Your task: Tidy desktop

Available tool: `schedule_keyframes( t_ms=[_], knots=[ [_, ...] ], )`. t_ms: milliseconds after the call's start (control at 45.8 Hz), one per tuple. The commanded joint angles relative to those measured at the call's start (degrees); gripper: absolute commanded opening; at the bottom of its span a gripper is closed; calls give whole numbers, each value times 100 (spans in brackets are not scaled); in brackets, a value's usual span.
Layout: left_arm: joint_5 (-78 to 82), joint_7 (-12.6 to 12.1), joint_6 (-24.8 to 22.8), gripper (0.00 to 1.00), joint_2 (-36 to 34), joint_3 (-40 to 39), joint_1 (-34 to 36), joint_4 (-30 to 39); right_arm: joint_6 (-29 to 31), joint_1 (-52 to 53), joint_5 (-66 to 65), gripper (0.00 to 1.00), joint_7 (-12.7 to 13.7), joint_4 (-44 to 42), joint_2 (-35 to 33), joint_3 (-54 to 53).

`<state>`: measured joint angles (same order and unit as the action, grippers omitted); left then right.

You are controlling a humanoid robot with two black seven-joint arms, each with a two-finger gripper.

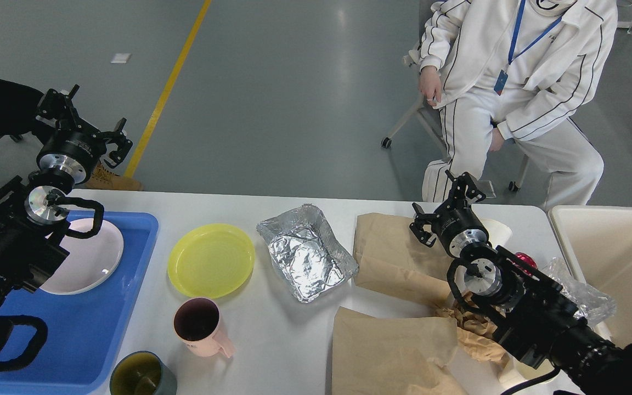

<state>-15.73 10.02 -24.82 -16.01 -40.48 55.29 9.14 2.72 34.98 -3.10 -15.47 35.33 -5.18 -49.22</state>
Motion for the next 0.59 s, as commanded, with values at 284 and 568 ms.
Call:
schedule_keyframes(
  t_ms=[284,568],
  knots=[
    [8,-9,4,96,28,-3,-88,9,0,0,3,100,0,0,0,0],
    [17,-44,-136,96,11,102,-115,114,0,0,3,100,0,0,0,0]
  ],
)
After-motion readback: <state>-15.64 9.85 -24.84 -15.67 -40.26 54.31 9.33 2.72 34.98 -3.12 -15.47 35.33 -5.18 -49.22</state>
